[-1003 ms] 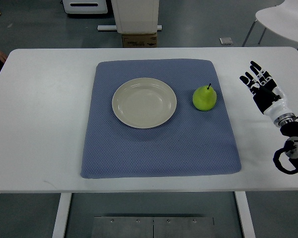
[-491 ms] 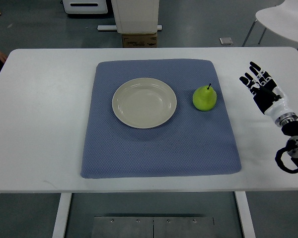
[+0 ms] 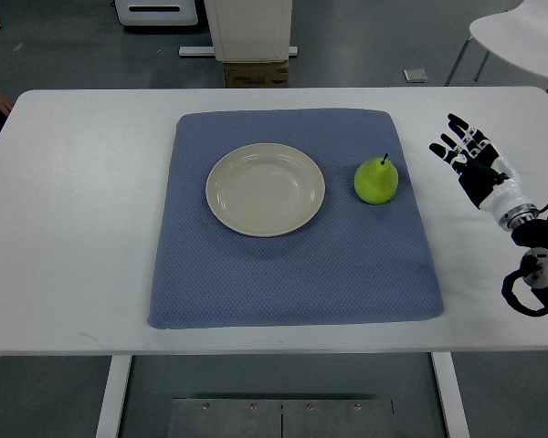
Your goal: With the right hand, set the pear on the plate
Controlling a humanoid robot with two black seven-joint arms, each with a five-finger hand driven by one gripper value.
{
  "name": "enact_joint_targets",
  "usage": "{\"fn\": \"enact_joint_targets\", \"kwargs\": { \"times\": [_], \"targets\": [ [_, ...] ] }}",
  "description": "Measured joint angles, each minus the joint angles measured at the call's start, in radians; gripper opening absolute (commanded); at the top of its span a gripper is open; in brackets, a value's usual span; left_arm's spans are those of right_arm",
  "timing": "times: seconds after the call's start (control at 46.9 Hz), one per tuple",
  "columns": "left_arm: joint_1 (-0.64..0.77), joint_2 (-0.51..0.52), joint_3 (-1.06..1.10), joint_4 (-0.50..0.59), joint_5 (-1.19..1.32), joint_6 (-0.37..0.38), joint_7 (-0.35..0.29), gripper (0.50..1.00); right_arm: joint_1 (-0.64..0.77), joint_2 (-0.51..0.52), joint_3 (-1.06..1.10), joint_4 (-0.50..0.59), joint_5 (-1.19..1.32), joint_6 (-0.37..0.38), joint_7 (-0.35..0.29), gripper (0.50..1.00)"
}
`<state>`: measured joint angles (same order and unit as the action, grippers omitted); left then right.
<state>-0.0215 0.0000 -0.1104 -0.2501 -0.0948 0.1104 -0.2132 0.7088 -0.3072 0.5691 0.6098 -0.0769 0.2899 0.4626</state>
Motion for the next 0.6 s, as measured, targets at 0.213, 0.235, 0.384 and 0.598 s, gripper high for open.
{"fn": "enact_joint_targets", "kwargs": {
  "times": [0.213, 0.235, 0.384, 0.598],
  "targets": [
    [0.0, 0.0, 0.0, 0.0, 0.0, 0.0, 0.0, 1.0, 0.011, -0.006, 0.008, 0.001, 0.001, 0.01, 0.009, 1.0],
    [0.0, 0.0, 0.0, 0.0, 0.0, 0.0, 0.0, 1.0, 0.011, -0.006, 0.009, 0.001, 0.001, 0.01, 0.009, 1.0],
    [0.0, 0.0, 0.0, 0.0, 0.0, 0.0, 0.0, 1.0, 0.001, -0.002, 0.012, -0.004, 0.007, -0.004, 0.011, 1.0],
    [0.0, 0.0, 0.0, 0.0, 0.0, 0.0, 0.0, 1.0, -0.028, -0.002, -0.036, 0.006, -0.002, 0.0, 0.067, 1.0]
  ]
}}
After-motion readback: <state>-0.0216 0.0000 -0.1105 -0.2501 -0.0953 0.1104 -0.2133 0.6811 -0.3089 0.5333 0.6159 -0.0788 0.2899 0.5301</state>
